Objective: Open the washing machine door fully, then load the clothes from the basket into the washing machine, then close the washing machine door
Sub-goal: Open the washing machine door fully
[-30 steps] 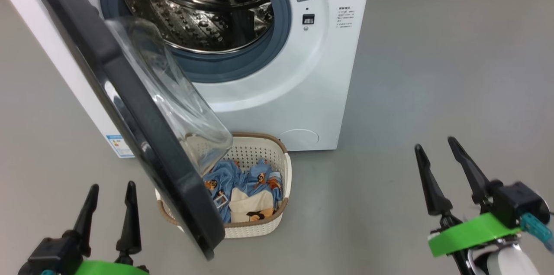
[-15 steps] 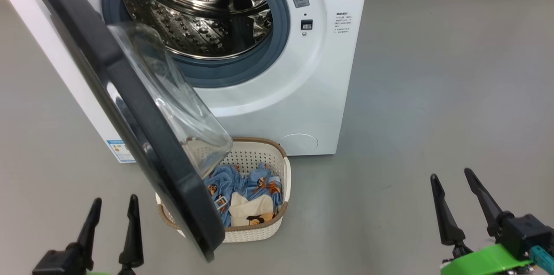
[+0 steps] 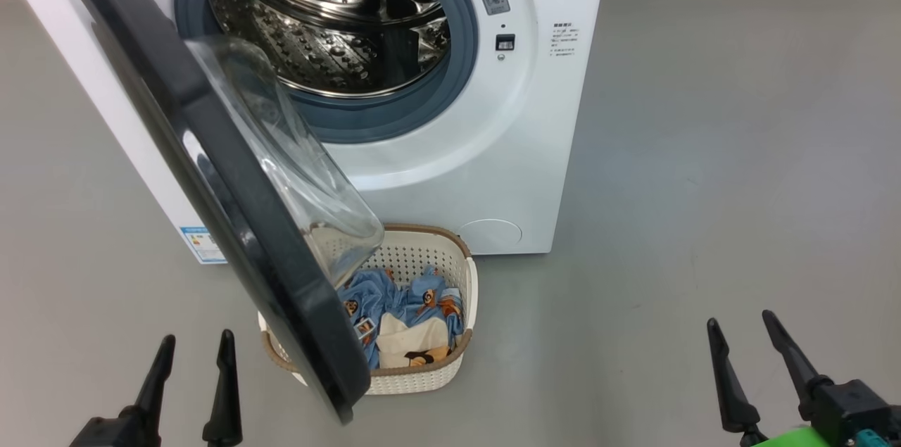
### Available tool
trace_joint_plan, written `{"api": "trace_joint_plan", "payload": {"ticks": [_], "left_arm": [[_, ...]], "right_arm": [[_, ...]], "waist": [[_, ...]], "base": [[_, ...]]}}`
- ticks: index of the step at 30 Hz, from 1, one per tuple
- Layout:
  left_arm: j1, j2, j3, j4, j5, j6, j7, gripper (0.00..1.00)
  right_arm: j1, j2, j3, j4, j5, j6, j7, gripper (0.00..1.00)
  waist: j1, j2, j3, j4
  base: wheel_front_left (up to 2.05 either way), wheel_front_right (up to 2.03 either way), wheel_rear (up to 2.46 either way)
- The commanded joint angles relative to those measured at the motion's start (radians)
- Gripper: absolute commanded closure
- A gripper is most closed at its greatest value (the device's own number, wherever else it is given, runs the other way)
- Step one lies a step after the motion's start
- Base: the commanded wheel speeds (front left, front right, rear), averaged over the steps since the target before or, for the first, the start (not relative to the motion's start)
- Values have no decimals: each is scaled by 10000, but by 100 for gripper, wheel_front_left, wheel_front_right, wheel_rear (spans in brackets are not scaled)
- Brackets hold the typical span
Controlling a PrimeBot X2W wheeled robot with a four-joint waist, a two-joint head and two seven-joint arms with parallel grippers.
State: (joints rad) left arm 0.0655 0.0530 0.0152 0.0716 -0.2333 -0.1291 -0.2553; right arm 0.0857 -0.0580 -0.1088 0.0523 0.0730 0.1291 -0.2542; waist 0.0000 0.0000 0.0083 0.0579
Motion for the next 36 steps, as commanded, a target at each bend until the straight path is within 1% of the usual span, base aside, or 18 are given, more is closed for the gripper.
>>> {"api": "trace_joint_plan", "payload": {"ticks": [1, 6, 19, 28, 36], "left_arm": [[-162, 94, 361, -180, 135, -16, -65, 0], [-232, 53, 414, -63, 215, -16, -65, 0], [-449, 14, 475, 27, 304, -16, -65, 0], [-712, 229, 304, 127, 301, -16, -65, 0], [-785, 202, 325, 93, 259, -16, -65, 0]], "right_arm": [[-103, -41, 214, -192, -143, 16, -76, 0], [-115, -6, 204, 112, -299, 16, -76, 0], [-267, 48, 245, 227, -435, 16, -76, 0], [-382, 64, 316, 365, -413, 16, -76, 0], [-483, 71, 352, 399, -380, 16, -76, 0]], "waist": [[0, 0, -3, 15], [0, 0, -11, 55], [0, 0, 130, 83], [0, 0, 248, 49], [0, 0, 386, 7]], "base": [[0, 0, 0], [0, 0, 0], [0, 0, 0], [0, 0, 0], [0, 0, 0]]}}
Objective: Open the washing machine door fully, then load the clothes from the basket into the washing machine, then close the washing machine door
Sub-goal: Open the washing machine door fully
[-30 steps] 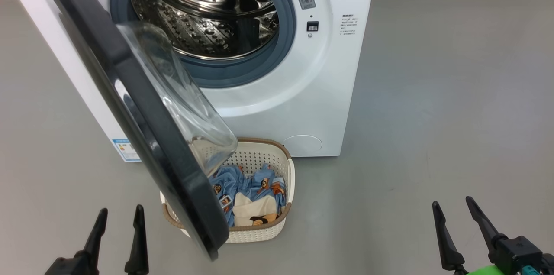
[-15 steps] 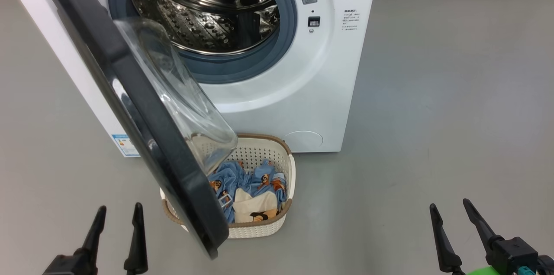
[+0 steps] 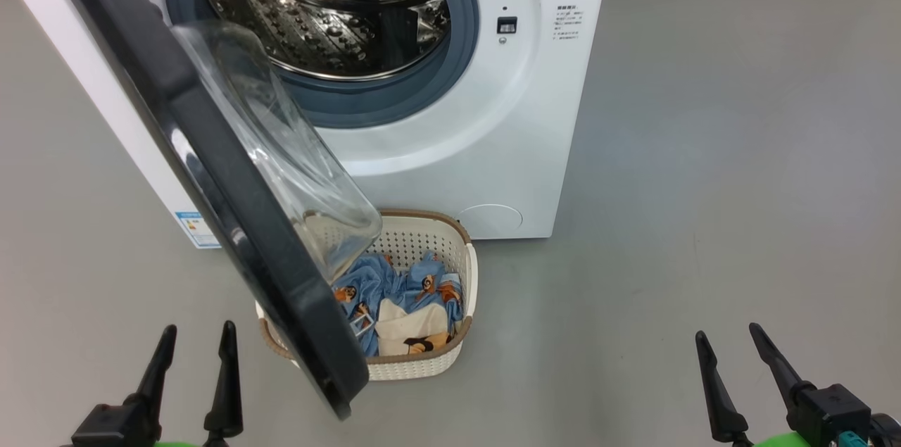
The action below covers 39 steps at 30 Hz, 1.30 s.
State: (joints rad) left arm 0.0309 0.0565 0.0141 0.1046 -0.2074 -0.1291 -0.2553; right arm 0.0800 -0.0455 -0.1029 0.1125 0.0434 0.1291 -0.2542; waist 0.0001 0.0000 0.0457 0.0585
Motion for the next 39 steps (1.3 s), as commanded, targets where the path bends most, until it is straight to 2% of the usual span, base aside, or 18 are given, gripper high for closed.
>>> {"api": "trace_joint_plan", "payload": {"ticks": [1, 26, 27, 28, 29, 34, 39], "left_arm": [[-441, 161, 339, -237, -3, -16, -65, 0], [-267, 154, 364, -266, -70, -16, -65, 0], [-263, 156, 337, -253, -105, -16, -65, 23], [-258, 168, 303, -239, -136, -16, -65, 88], [-253, 184, 278, -230, -160, -16, -65, 100], [-313, 215, 445, -579, -239, -16, -65, 100], [-652, 153, 991, -1918, -172, -16, -65, 100]], "right_arm": [[-429, -54, 293, -202, -85, 16, -76, 0], [-362, -48, 289, -61, 33, 16, -76, 0], [-364, -48, 296, -49, 38, 16, -76, 0], [-365, -48, 299, -36, 47, 16, -76, 0], [-366, -48, 299, -25, 53, 16, -76, 0], [-357, -48, 268, -1, 95, 16, -76, 0], [-340, -47, 279, 18, 158, 16, -76, 0]], "waist": [[0, 0, 21, 4], [0, 0, -92, 38], [0, 0, -90, 39], [0, 0, -92, 43], [0, 0, -93, 45], [0, 0, -82, 76], [0, 0, -54, 151]], "base": [[0, 0, 0], [0, 0, 0], [0, 0, 0], [0, 0, 0], [0, 0, 0], [0, 0, 0], [0, 0, 0]]}}
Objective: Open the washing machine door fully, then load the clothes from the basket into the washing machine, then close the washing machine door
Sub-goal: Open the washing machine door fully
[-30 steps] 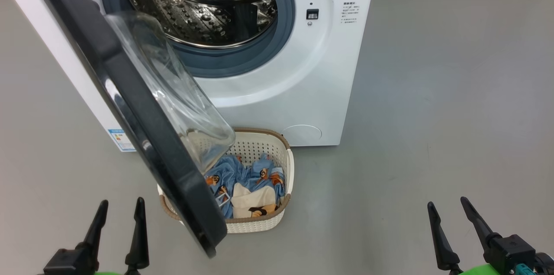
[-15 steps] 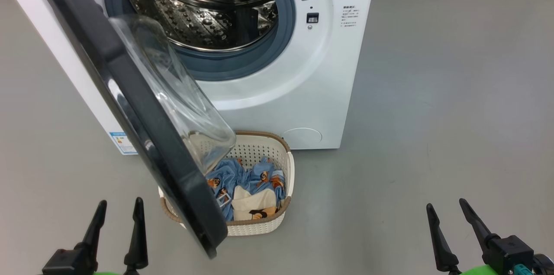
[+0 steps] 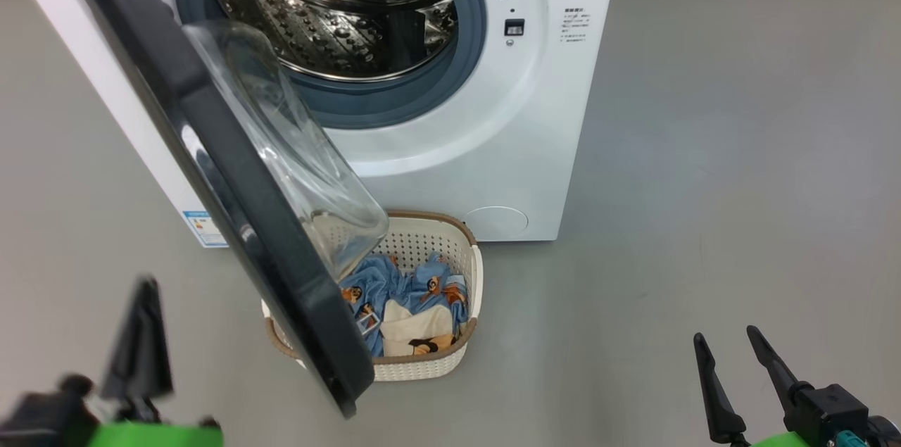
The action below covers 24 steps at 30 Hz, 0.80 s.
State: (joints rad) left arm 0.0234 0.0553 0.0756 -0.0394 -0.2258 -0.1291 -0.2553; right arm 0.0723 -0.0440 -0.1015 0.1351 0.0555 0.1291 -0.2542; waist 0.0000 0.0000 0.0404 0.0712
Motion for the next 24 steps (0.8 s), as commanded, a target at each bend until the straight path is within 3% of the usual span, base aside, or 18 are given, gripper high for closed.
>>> {"api": "trace_joint_plan", "payload": {"ticks": [1, 10, 24], "left_arm": [[-684, 161, 429, -861, 104, -16, -65, 100], [-1630, 509, -269, -3315, 188, -16, -65, 100], [-2323, 1078, -3712, -5055, -16, -16, -65, 100]], "right_arm": [[-255, -63, 256, -203, 38, 16, -76, 0], [-252, -63, 203, -183, 36, 16, -76, 0], [-181, -62, 356, -66, 94, 16, -76, 0]], "waist": [[0, 0, 0, 44], [0, 0, -73, 159], [0, 0, -271, 137]], "base": [[0, 0, 0], [0, 0, 0], [0, 0, 0]]}}
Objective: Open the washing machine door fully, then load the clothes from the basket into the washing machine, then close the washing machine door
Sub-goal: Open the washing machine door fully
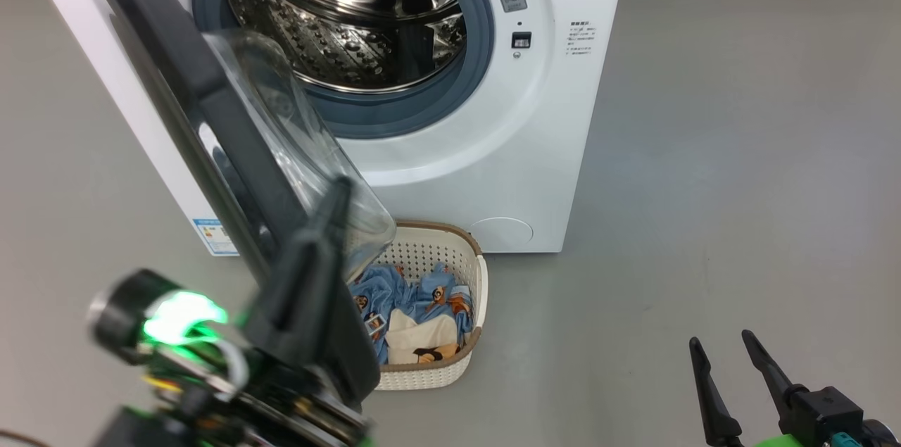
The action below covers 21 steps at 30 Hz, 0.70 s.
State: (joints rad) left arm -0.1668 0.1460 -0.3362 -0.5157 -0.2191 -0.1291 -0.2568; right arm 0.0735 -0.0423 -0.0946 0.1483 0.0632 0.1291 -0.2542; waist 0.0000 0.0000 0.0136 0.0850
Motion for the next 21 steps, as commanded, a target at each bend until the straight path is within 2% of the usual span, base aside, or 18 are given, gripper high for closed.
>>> {"api": "trace_joint_plan", "payload": {"ticks": [1, 11, 21], "left_arm": [[-415, 207, 141, -270, -112, -16, -49, 100], [23, 103, -2081, 725, -621, -16, -49, 100], [426, 257, -3341, 2297, -1189, -16, -49, 100]], "right_arm": [[-191, -80, 298, -197, 8, 16, -76, 0], [-76, -80, 449, -139, -95, 16, -76, 0], [-83, -80, 447, -115, -196, 16, -76, 0]], "waist": [[0, 0, -14, -3], [0, 0, -81, 112], [0, 0, -74, 242]], "base": [[0, 0, 0], [0, 0, 0], [0, 0, 0]]}}
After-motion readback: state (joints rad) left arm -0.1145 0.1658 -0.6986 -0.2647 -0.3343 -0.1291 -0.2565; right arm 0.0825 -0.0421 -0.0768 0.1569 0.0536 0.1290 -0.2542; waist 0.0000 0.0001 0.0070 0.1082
